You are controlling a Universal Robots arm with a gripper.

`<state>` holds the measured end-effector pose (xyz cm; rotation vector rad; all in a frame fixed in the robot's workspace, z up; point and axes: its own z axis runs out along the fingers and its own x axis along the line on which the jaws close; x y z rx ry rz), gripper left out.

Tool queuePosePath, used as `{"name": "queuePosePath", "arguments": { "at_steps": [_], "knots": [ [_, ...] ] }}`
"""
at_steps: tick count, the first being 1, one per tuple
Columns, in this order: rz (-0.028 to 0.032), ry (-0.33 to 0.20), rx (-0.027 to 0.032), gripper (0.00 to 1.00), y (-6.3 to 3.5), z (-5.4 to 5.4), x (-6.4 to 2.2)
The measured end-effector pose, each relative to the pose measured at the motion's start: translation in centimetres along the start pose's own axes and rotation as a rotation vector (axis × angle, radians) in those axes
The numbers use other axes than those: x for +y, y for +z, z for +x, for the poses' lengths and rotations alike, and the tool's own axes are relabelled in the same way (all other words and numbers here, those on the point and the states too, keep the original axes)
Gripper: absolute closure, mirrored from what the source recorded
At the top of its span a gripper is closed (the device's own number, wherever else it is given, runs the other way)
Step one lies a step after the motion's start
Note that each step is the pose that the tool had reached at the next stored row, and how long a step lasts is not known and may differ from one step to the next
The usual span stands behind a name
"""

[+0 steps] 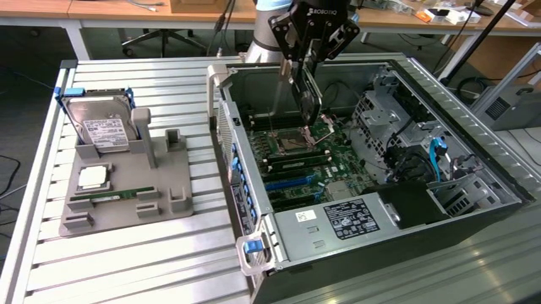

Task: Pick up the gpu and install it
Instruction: 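Pick up the gpu and move the gpu toward the slot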

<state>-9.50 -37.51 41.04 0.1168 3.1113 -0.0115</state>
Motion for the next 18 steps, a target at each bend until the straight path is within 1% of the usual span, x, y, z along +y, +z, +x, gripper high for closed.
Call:
{"name": "queuePosePath", "arguments": {
  "at_steps": [9, 18],
  "knots": [
    [0.0079, 0.0, -0.0006, 0.73, 0.23, -0.24, 0.02],
    [0.0134, 0.0, -0.001, 0.73, 0.42, -0.38, 0.03]
  ]
}}
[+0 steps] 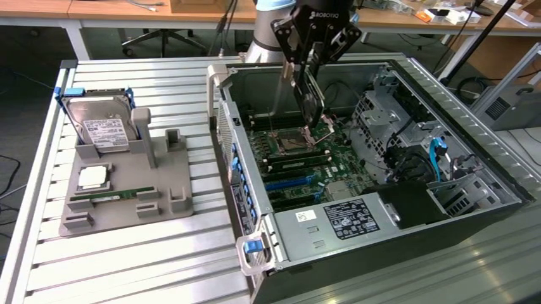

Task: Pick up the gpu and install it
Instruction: 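Pick up the gpu and move the gpu toward the slot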

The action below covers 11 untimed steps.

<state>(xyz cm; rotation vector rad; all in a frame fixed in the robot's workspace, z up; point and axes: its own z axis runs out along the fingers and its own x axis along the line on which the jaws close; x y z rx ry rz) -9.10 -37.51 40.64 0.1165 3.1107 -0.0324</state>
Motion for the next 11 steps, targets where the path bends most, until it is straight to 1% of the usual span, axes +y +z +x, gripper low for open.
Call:
{"name": "queuePosePath", "arguments": {
  "at_steps": [3, 11],
  "knots": [
    [0.0014, 0.0, -0.0001, 0.73, 0.07, -0.04, 0.0],
    [0.0078, 0.0, -0.0005, 0.73, 0.36, -0.3, 0.03]
  ]
}}
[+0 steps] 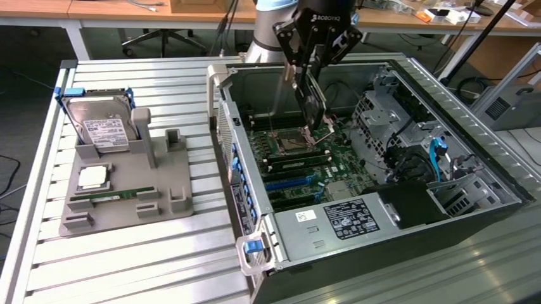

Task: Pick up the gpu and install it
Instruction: 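Pick up the gpu and move the gpu toward the slot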

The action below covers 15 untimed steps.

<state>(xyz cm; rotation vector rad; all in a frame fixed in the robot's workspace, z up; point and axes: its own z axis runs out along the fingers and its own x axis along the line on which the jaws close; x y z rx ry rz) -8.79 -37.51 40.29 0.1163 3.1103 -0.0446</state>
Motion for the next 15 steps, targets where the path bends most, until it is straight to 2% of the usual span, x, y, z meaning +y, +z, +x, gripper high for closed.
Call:
{"name": "queuePosePath", "arguments": {
  "at_steps": [15],
  "knots": [
    [0.011, 0.0, -0.0009, 0.73, 0.42, -0.4, 0.04]
  ]
}}
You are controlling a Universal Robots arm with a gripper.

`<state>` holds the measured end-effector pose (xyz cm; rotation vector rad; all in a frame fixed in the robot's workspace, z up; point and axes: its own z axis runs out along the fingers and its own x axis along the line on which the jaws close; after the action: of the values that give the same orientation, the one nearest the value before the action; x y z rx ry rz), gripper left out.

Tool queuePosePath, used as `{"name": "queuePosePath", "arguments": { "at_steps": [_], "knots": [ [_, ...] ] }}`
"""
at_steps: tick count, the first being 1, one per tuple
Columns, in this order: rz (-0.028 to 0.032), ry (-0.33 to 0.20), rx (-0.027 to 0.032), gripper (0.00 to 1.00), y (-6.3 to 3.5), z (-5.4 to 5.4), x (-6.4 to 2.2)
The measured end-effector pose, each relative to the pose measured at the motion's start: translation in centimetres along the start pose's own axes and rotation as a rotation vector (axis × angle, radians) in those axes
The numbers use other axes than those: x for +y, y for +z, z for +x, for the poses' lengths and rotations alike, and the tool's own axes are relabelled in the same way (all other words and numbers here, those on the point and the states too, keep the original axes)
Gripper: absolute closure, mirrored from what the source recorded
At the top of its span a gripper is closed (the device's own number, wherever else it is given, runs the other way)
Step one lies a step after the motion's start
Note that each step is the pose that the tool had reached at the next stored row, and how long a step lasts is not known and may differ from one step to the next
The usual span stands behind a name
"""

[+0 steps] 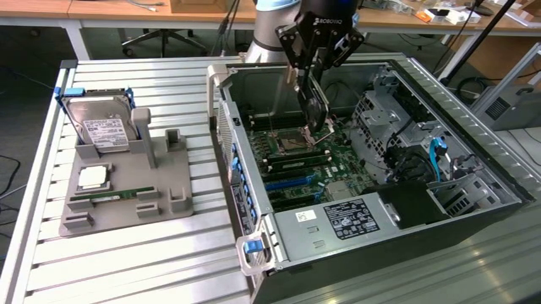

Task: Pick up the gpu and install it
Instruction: 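Pick up the gpu and move the gpu toward the slot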

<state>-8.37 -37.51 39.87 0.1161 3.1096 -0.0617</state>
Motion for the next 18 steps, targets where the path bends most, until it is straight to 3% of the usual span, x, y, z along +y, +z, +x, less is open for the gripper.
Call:
{"name": "queuePosePath", "arguments": {
  "at_steps": [18],
  "knots": [
    [0.0141, 0.0, -0.001, 0.73, 0.43, -0.42, 0.05]
  ]
}}
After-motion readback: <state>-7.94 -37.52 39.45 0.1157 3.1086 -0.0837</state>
